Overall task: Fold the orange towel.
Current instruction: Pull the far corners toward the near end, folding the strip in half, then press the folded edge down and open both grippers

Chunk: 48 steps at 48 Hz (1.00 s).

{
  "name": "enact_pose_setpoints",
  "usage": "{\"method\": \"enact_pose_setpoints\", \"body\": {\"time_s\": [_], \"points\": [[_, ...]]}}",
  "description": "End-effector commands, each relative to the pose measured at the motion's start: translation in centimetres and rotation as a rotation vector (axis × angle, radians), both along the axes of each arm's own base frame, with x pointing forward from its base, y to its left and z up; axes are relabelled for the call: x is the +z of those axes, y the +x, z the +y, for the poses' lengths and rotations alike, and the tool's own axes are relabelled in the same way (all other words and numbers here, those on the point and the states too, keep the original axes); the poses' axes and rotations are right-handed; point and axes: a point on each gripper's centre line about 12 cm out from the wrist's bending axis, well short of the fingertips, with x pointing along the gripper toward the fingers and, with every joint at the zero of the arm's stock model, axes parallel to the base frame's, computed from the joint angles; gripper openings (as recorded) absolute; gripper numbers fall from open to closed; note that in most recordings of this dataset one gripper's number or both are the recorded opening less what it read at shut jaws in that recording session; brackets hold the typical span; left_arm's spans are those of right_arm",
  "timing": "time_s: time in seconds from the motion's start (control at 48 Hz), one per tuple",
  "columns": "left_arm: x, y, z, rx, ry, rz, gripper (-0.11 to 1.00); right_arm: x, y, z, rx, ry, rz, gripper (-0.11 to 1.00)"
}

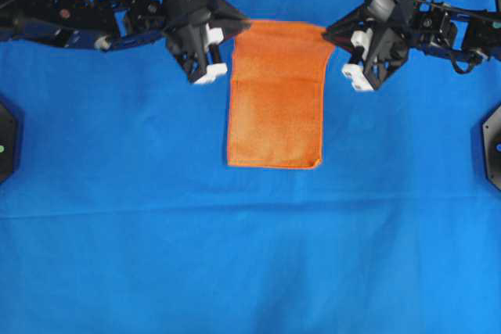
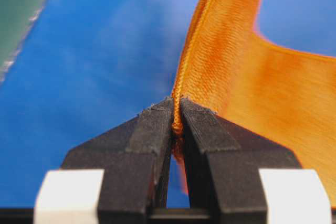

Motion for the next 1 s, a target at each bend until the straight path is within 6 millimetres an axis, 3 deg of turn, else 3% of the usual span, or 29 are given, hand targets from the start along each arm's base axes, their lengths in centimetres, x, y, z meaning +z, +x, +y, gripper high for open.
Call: {"method": "enact_pose_setpoints", "body": {"time_s": [0.0,0.209,0.396,0.646,0.98], "points": [[1.0,-0.2,-1.5,-0.027,-0.006,-0.023,0.03,0.6,0.2,1.6,0.043,0.005,-0.007,0.04],[-0.4,-0.6,-5.9,-0.127,-0.038,0.049,0.03,-0.1,0.7,5.2,0.143,0.039,0.041,0.04],[-2.0,-0.5,-9.2,-0.202,-0.060,0.105,0.03,-1.5,0.9,7.0,0.185,0.072,0.092,0.04],[-4.9,-0.4,-10.2,-0.215,-0.090,0.175,0.03,-4.7,1.4,8.2,0.203,0.112,0.168,0.04],[-7.1,-0.2,-11.5,-0.248,-0.092,0.214,0.03,-5.9,2.0,8.9,0.203,0.131,0.160,0.04]]}}
